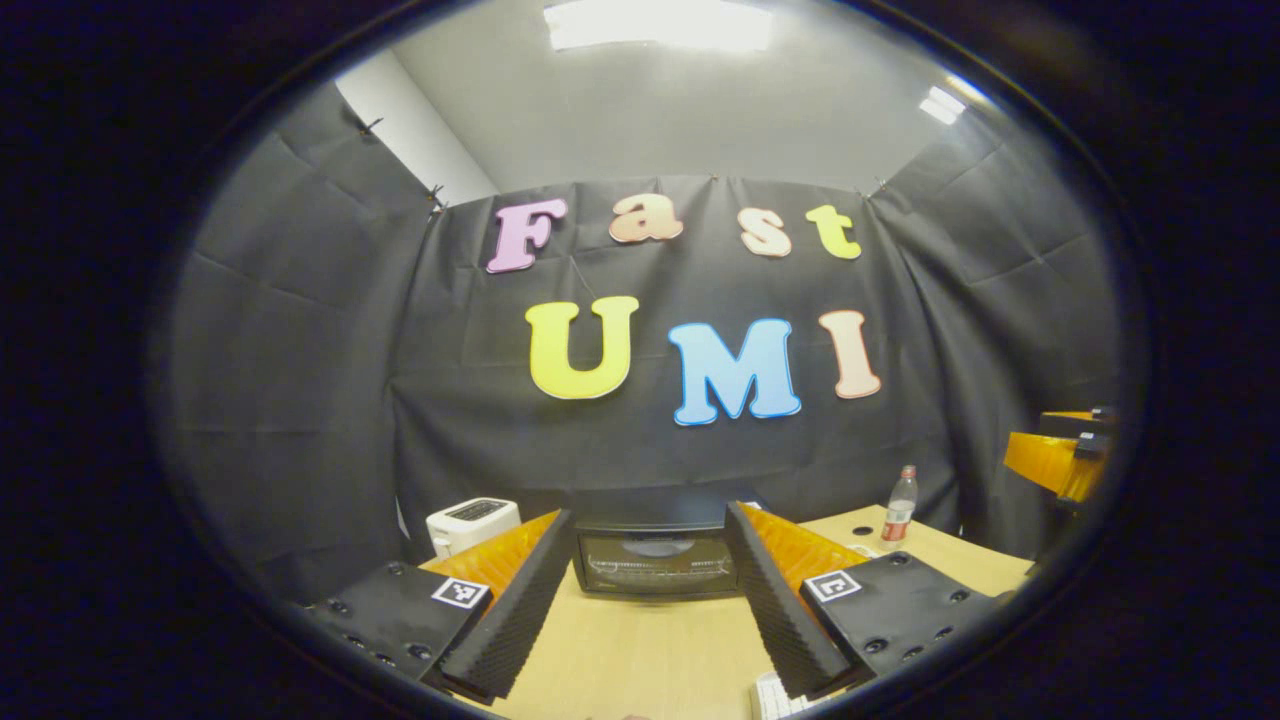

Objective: Open the electric oven with the left hand, put the food in, and close the electric oven.

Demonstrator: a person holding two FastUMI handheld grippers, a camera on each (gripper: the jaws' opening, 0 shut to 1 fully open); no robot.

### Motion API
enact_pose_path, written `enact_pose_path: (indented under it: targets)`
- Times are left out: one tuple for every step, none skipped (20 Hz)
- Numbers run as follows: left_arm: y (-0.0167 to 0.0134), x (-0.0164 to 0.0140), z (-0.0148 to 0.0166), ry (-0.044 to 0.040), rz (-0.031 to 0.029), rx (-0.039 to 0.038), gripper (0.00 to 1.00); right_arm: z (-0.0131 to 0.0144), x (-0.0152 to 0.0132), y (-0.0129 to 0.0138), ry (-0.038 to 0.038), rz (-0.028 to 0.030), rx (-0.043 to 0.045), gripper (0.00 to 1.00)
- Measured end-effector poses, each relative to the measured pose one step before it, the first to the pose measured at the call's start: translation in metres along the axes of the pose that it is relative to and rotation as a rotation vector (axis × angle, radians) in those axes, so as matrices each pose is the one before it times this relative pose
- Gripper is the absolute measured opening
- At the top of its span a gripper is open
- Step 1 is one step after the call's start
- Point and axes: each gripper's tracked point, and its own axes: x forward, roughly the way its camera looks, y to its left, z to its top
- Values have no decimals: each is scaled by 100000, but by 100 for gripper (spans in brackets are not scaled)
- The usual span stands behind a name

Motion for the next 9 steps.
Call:
enact_pose_path:
  targets:
    - [553, -727, 77, 101, 392, 625, 100, -163, -226, 172, 850, -146, 375, 98]
    - [446, -591, -128, 492, 207, 366, 100, -172, -219, 310, 536, -154, 141, 98]
    - [419, -542, -45, 410, -56, -422, 100, -15, -166, 331, 312, 200, -122, 98]
    - [281, -294, 72, -183, -190, -748, 100, 72, -193, 364, -159, -18, -91, 98]
    - [386, -182, 127, -425, 19, -316, 100, 38, -76, 255, -135, -458, -4, 98]
    - [397, -106, -173, 322, -139, -9, 100, -68, -83, 368, 152, -95, 396, 98]
    - [328, -27, -42, 134, -25, 58, 100, 163, -59, 419, -209, -95, 323, 98]
    - [316, 128, 126, -372, -89, -336, 100, 94, -127, 267, -371, -246, -165, 98]
    - [191, 67, 261, -508, -221, -564, 100, -46, -93, 286, -118, -200, -264, 98]
